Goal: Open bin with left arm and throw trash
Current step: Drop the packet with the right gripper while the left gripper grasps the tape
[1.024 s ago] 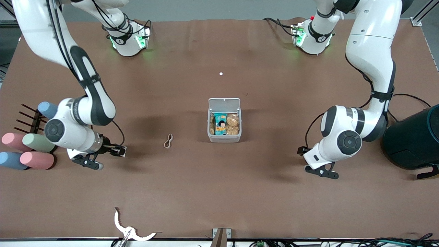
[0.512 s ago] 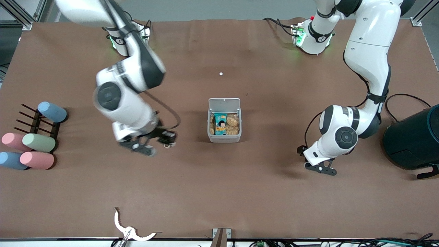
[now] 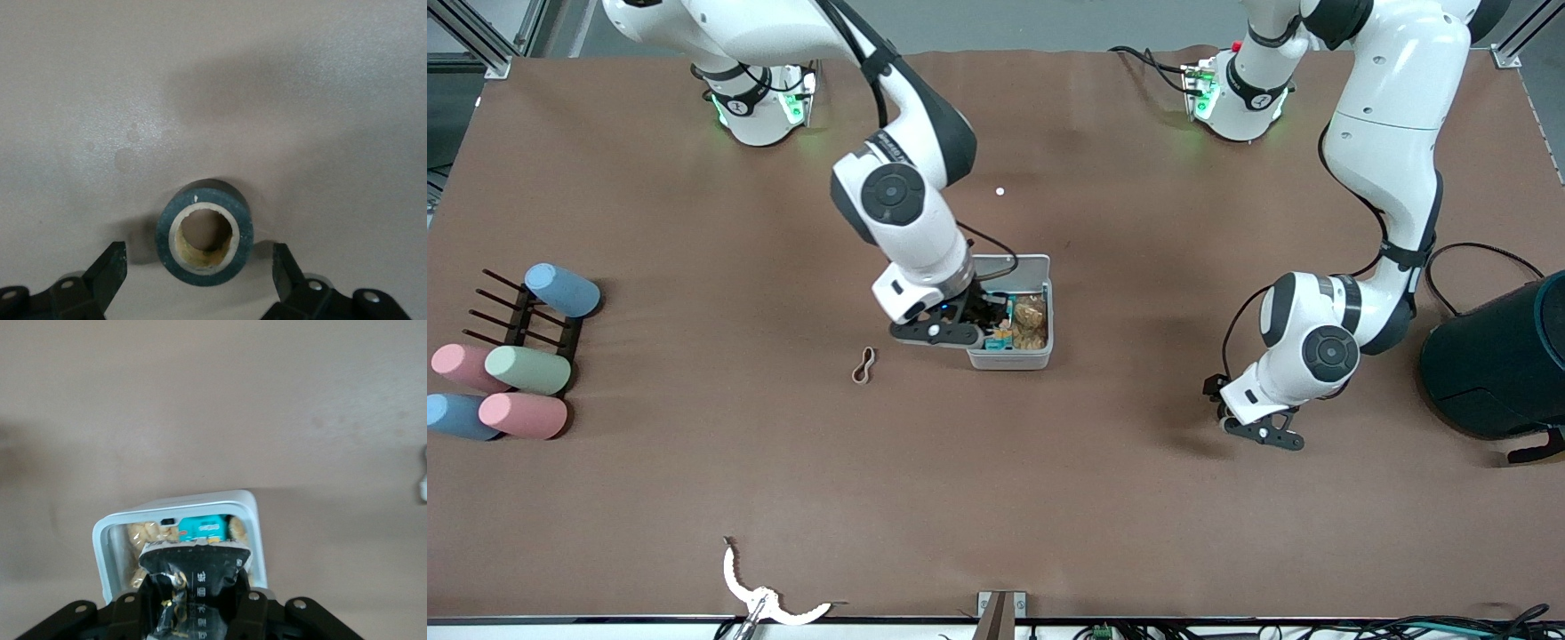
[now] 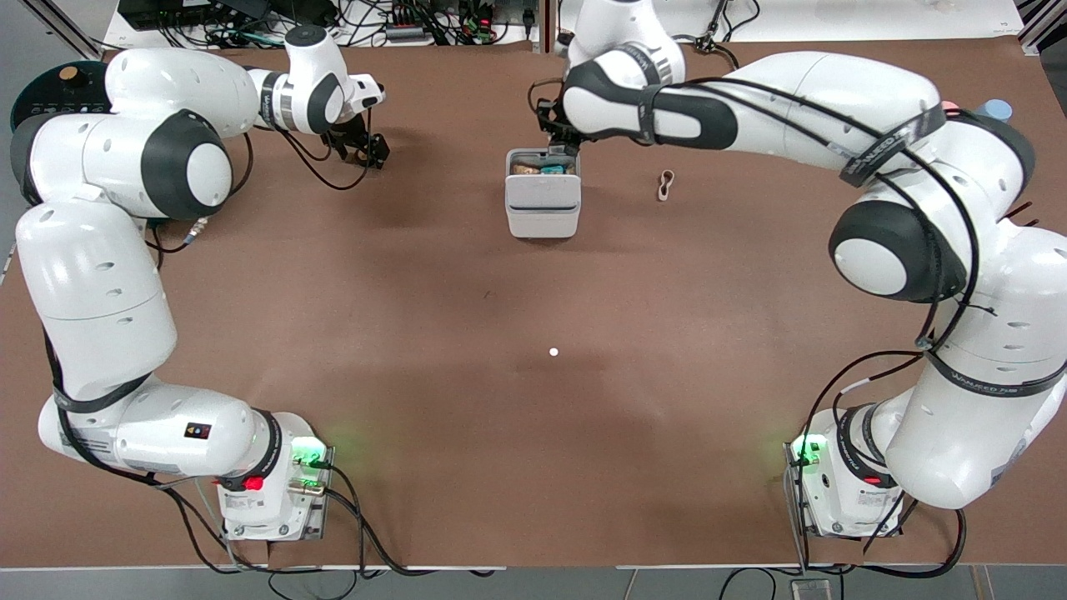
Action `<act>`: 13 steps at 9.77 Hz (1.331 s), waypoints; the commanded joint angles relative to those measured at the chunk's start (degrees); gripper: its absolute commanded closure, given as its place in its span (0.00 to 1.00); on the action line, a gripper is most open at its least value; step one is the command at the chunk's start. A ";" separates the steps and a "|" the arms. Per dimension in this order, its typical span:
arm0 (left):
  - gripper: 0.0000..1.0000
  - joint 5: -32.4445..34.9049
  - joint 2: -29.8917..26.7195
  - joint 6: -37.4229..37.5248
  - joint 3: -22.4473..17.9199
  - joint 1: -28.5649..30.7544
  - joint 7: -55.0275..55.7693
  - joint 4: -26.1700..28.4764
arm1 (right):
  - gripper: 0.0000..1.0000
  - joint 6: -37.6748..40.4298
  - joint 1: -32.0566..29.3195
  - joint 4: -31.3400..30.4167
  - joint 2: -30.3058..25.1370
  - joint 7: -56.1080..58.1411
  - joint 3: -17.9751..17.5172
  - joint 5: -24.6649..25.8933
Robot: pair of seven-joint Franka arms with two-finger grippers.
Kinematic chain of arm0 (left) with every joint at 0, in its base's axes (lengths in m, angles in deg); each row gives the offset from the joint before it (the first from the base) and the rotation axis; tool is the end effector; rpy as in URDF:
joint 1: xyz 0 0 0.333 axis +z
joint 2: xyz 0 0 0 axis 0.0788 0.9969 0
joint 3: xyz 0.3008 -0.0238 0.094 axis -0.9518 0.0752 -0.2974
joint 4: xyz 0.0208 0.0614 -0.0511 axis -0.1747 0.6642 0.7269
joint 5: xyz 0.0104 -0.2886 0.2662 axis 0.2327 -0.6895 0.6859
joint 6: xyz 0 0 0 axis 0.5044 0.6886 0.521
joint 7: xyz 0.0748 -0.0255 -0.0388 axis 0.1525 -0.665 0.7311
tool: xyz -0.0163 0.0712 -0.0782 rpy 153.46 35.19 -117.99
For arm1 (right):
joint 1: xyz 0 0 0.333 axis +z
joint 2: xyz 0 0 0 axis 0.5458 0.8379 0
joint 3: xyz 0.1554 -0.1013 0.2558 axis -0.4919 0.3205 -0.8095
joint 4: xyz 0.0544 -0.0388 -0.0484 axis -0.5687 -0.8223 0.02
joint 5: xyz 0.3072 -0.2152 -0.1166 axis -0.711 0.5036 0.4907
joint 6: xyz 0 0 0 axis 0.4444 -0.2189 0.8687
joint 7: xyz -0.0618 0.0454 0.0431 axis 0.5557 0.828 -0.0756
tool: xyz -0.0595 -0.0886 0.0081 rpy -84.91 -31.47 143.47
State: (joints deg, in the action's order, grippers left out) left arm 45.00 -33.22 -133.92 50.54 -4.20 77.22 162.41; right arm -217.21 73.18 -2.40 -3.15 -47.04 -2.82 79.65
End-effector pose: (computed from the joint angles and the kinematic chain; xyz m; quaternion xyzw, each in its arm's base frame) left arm 0.6499 -0.1099 0.1727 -0.9889 0.1478 0.0081 0.0142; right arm 0.5436 0.4744 0.3512 -0.9926 0.0698 -0.0217 0.0970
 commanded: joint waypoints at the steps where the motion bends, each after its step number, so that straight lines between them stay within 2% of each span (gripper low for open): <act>1: 0.05 1.07 -0.28 -0.89 0.36 0.37 -0.26 0.67 | 0.97 -0.24 1.12 1.56 2.44 -0.30 0.69 0.06; 2: 0.05 1.07 -0.63 -1.33 0.44 0.72 -0.26 0.50 | 0.96 -0.24 1.21 1.56 2.97 -0.30 0.69 -0.03; 4: 0.05 1.16 -0.72 -2.29 0.53 1.25 -0.35 0.58 | 0.84 -0.85 1.56 1.56 3.67 -0.48 0.60 -0.74; 5: 0.11 1.07 -0.72 -2.30 0.53 1.25 -1.22 0.59 | 0.43 -0.77 1.65 1.56 4.20 -0.57 0.60 -0.74; 6: 0.17 1.07 -0.63 -2.30 0.53 1.25 -1.83 0.59 | 0.35 -0.77 2.09 1.56 4.20 -0.57 0.60 -0.74; 7: 0.23 1.07 -0.72 -2.30 0.53 1.16 -2.19 0.50 | 0.19 -0.77 2.53 1.56 4.20 -0.57 0.60 -0.74; 9: 0.41 1.07 -0.72 -2.30 0.53 1.16 -3.77 0.32 | 0.05 -0.51 2.80 1.56 4.03 -0.39 0.60 -0.65; 11: 0.75 1.07 -0.98 -2.21 0.62 0.72 -3.86 0.06 | 0.01 0.02 2.80 2.35 3.42 -2.75 0.60 -0.82; 12: 0.84 1.07 -2.20 -1.60 0.71 0.29 -3.95 -0.12 | 0.01 0.89 1.84 2.36 3.07 -2.76 0.69 -0.82; 13: 0.87 1.07 -4.13 0.84 2.28 0.28 -3.60 -0.29 | 0.02 4.82 -0.43 2.53 0.63 -2.59 1.13 -0.74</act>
State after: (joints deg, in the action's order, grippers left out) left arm 45.00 -34.04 -135.57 51.47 -3.77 73.57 161.66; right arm -216.29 75.19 0.01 0.24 -49.16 -1.94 79.60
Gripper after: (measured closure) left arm 0.524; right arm 0.013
